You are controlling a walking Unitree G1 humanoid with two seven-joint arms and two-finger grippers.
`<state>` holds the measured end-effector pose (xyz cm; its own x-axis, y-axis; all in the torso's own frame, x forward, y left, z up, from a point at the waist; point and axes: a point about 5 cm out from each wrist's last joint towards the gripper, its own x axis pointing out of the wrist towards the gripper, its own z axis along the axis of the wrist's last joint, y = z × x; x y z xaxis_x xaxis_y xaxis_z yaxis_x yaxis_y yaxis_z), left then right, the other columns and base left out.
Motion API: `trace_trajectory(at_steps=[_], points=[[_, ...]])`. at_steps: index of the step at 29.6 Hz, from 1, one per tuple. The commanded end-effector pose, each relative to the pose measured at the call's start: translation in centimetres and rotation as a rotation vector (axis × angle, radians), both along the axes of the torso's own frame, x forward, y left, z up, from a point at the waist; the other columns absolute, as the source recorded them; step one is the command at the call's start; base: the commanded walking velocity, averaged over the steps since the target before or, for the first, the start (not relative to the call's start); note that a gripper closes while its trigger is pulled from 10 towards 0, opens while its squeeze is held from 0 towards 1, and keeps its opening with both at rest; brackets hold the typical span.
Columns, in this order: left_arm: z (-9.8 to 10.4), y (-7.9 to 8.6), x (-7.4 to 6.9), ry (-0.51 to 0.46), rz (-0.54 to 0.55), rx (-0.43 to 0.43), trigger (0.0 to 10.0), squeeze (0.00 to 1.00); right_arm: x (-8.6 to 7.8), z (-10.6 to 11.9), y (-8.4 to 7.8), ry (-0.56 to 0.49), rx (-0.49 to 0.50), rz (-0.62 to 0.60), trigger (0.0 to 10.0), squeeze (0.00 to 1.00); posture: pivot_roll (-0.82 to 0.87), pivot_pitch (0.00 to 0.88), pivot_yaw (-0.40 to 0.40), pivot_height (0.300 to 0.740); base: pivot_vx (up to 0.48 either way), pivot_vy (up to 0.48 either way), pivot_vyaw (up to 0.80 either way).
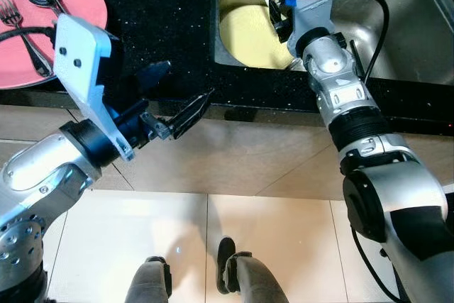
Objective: Kitchen organization
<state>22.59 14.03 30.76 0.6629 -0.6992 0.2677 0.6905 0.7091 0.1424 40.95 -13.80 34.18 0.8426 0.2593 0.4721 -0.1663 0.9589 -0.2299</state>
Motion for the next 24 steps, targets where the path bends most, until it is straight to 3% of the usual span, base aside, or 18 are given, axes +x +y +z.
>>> trace_trajectory(at_steps=[1, 2, 3, 4, 6, 9, 10, 11, 12, 13, 15, 24], points=[[0.2, -0.1, -0.3, -0.02, -0.023, 0.008, 10.0, 0.0, -0.7, 0.8, -0.6, -0.051, 0.102, 0.094, 10.0, 0.3, 0.23, 0.334, -0.088, 0.74, 0.0, 0.0, 0.0], [0.4, -0.1, -0.2, -0.029, -0.029, -0.004, 10.0, 0.0, -1.2, 1.2, -0.7, -0.065, 0.188, 0.193, 10.0, 0.0, 0.22, 0.319, -0.089, 0.74, 0.0, 0.0, 0.0], [0.6, 0.0, -0.2, -0.036, -0.035, -0.012, 10.0, 0.0, -1.7, 1.4, -0.9, -0.081, 0.249, 0.275, 10.0, 0.0, 0.21, 0.307, -0.091, 0.74, 0.0, 0.0, 0.0], [0.6, 0.0, -0.2, -0.036, -0.035, -0.012, 10.0, 0.0, -1.7, 1.4, -0.9, -0.081, 0.249, 0.275, 10.0, 0.0, 0.21, 0.307, -0.091, 0.74, 0.0, 0.0, 0.0], [0.9, 0.1, -0.1, -0.059, -0.047, -0.025, 10.0, 0.0, -3.0, 1.4, -1.1, -0.111, 0.341, 0.441, 10.0, 0.0, 0.21, 0.281, -0.092, 0.74, 0.0, 0.0, 0.0], [1.3, 0.2, 0.1, -0.084, -0.056, -0.036, 10.0, 0.0, -4.4, 1.2, -1.1, -0.137, 0.385, 0.585, 10.0, 0.0, 0.2, 0.257, -0.093, 0.74, 0.0, 0.0, 0.0], [1.6, 0.3, 0.3, -0.102, -0.054, -0.037, 10.0, 0.0, -5.6, 0.7, -0.8, -0.151, 0.382, 0.69, 10.0, 0.0, 0.2, 0.232, -0.094, 0.74, 0.0, 0.0, 0.0], [1.6, 0.3, 0.3, -0.102, -0.054, -0.037, 10.0, 0.0, -5.6, 0.7, -0.8, -0.151, 0.382, 0.69, 10.0, 0.0, 0.2, 0.232, -0.094, 0.74, 0.0, 0.0, 0.0], [1.8, 0.4, 0.4, -0.122, -0.05, -0.035, 10.0, 0.0, -6.9, 0.0, -0.4, -0.156, 0.375, 0.801, 10.0, 0.0, 0.19, 0.211, -0.093, 0.74, 0.0, 0.0, 0.0], [1.8, 0.4, 0.4, -0.122, -0.05, -0.035, 10.0, 0.0, -6.9, 0.0, -0.4, -0.156, 0.375, 0.801, 10.0, 0.0, 0.19, 0.211, -0.093, 0.74, 0.0, 0.0, 0.0], [2.2, 0.7, 0.8, -0.154, -0.042, -0.033, 10.0, 0.0, -8.9, -1.3, 0.1, -0.163, 0.35, 0.95, 10.0, 0.0, 0.2, 0.169, -0.09, 0.74, 0.0, 0.0, 0.0], [2.0, 1.0, 2.2, -0.169, -0.033, -0.044, 10.0, 0.0, -12.1, -5.4, 1.0, -0.08, 0.245, 1.19, 10.0, 0.0, 0.19, 0.099, -0.072, 0.74, 0.0, 0.0, 0.0]])
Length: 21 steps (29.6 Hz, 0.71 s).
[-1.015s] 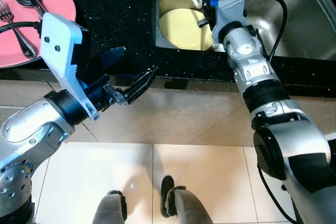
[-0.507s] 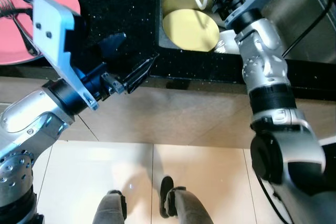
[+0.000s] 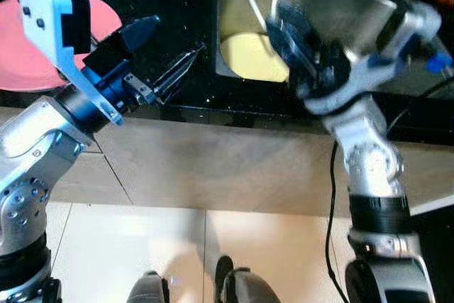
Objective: Kitchen organization
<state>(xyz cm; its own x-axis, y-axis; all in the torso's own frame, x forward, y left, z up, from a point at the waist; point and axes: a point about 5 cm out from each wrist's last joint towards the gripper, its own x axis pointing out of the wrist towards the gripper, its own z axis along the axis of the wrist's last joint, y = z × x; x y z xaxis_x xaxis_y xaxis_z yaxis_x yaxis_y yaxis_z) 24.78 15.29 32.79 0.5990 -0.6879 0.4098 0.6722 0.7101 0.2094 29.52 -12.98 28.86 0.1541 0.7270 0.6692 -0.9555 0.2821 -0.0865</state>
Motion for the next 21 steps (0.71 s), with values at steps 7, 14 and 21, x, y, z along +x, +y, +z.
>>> trace_trajectory(at_steps=[7, 14, 21], points=[[-1.7, 0.3, 1.4, 0.025, 0.024, 0.058, 10.0, 0.0, -2.5, -4.5, 1.7, 0.072, -0.249, 0.195, 10.0, 0.0, 0.18, 0.081, -0.06, 0.74, 0.0, 0.0, 0.0], [-3.1, 2.8, 2.3, 0.056, 0.15, 0.217, 10.0, 0.0, -2.9, -13.8, 2.5, 0.317, -0.674, 0.177, 10.0, 0.0, 0.2, 0.08, -0.037, 0.74, 0.0, 0.0, 0.0], [-5.2, 2.9, 2.8, 0.122, 0.169, 0.197, 10.0, 0.0, -3.0, -19.5, 2.2, 0.473, -0.877, 0.083, 10.0, 0.0, 0.19, 0.08, -0.036, 0.74, 0.0, 0.0, 0.0]])
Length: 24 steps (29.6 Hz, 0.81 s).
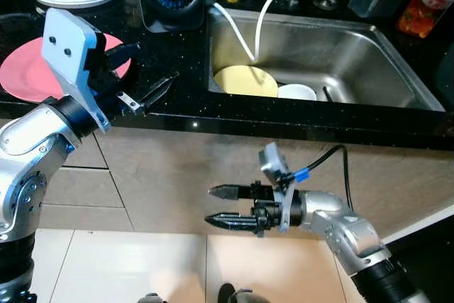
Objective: Kitchen organization
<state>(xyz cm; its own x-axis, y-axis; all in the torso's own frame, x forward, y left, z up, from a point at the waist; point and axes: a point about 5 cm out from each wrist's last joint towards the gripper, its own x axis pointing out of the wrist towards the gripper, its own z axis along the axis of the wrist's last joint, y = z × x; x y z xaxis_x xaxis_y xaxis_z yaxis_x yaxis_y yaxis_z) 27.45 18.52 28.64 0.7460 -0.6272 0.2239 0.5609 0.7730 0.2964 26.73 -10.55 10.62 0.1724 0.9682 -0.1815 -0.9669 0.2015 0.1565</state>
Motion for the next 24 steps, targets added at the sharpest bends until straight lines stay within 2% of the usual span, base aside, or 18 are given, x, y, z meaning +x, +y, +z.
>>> trace_trajectory(at_steps=[1, 3, 5, 8, 11, 14, 16, 17, 19, 22, 24], points=[[-1.1, -0.3, 0.2, 0.035, -0.008, 0.003, 10.0, 0.0, -0.2, -1.3, -0.2, 0.016, -0.044, -0.024, 10.0, 0.0, 0.19, 0.08, -0.036, 0.74, 0.0, 0.0, 0.0], [-2.8, -1.0, 0.2, 0.082, -0.012, -0.013, 10.0, 0.0, 0.2, -3.1, -0.3, 0.03, -0.084, -0.107, 10.0, 0.0, 0.19, 0.078, -0.04, 0.74, 0.0, 0.0, 0.0], [-3.3, -1.2, 0.2, 0.093, -0.012, -0.02, 10.0, 0.0, 0.3, -3.8, -0.3, 0.038, -0.106, -0.136, 10.0, 0.0, 0.19, 0.077, -0.042, 0.74, 0.0, 0.0, 0.0], [-4.3, -1.3, 0.5, 0.105, 0.063, -0.033, 10.0, 0.0, 0.3, -7.3, -0.9, 0.035, -0.307, -0.238, 10.0, 0.0, 0.19, 0.077, -0.045, 0.74, 0.0, 0.0, 0.0], [-4.5, -0.8, 0.7, 0.098, 0.122, -0.031, 10.0, 0.0, 0.1, -8.5, -1.1, 0.06, -0.352, -0.277, 10.0, 0.0, 0.19, 0.078, -0.048, 0.74, 0.0, 0.0, 0.0], [-3.6, 0.1, 1.1, 0.031, 0.215, 0.004, 10.0, 0.0, -0.2, -9.8, -1.2, 0.074, -0.396, -0.308, 10.0, 0.0, 0.2, 0.078, -0.052, 0.74, 0.0, 0.0, 0.0], [-1.9, 1.3, 1.6, -0.056, 0.326, 0.072, 10.0, 0.0, -0.5, -10.6, -1.5, 0.072, -0.455, -0.313, 10.0, 0.0, 0.2, 0.077, -0.052, 0.74, 0.0, 0.0, 0.0], [-1.9, 1.3, 1.6, -0.056, 0.326, 0.072, 10.0, 0.0, -0.5, -10.6, -1.5, 0.072, -0.455, -0.313, 10.0, 0.0, 0.2, 0.077, -0.052, 0.74, 0.0, 0.0, 0.0], [-0.2, 2.6, 2.0, -0.126, 0.429, 0.112, 10.0, 0.0, -0.6, -11.0, -1.7, 0.066, -0.488, -0.312, 10.0, 0.0, 0.2, 0.078, -0.051, 0.74, 0.0, 0.0, 0.0], [1.5, 3.7, 2.1, -0.177, 0.487, -0.004, 10.0, 0.0, -0.5, -11.5, -1.8, 0.052, -0.515, -0.32, 10.0, 0.0, 0.19, 0.082, -0.045, 0.74, 0.0, 0.0, 0.0], [1.8, 3.9, 2.1, -0.183, 0.496, -0.027, 10.0, 0.0, -0.5, -11.5, -1.9, 0.049, -0.52, -0.324, 10.0, 0.0, 0.19, 0.082, -0.045, 0.74, 0.0, 0.0, 0.0]])
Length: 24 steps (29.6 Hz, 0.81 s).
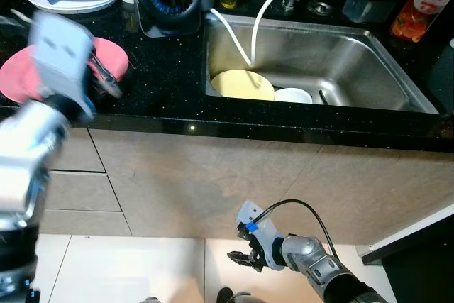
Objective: Kitchen organization
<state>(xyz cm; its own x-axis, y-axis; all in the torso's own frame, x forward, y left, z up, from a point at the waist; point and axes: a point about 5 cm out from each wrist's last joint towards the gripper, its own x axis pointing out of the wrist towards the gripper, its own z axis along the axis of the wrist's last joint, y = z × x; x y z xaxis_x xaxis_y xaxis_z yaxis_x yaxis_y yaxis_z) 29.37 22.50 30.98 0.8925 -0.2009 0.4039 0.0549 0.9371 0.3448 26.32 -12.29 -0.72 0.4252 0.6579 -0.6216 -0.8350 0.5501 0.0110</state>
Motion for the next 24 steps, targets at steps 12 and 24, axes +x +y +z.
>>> trace_trajectory(at_steps=[12, 24], points=[[-2.4, -2.9, 0.5, 0.027, -0.068, -0.153, 10.0, 0.0, 0.4, -0.3, 0.4, -0.048, -0.023, -0.005, 10.0, 0.0, 0.19, 0.092, -0.054, 0.74, 0.0, 0.0, 0.66], [-1.6, -2.3, 0.6, 0.002, -0.056, -0.149, 10.0, 0.0, 0.3, -0.6, 0.8, -0.071, -0.065, 0.014, 10.0, 0.0, 0.2, 0.092, -0.052, 0.74, 0.0, 0.0, 0.79]])
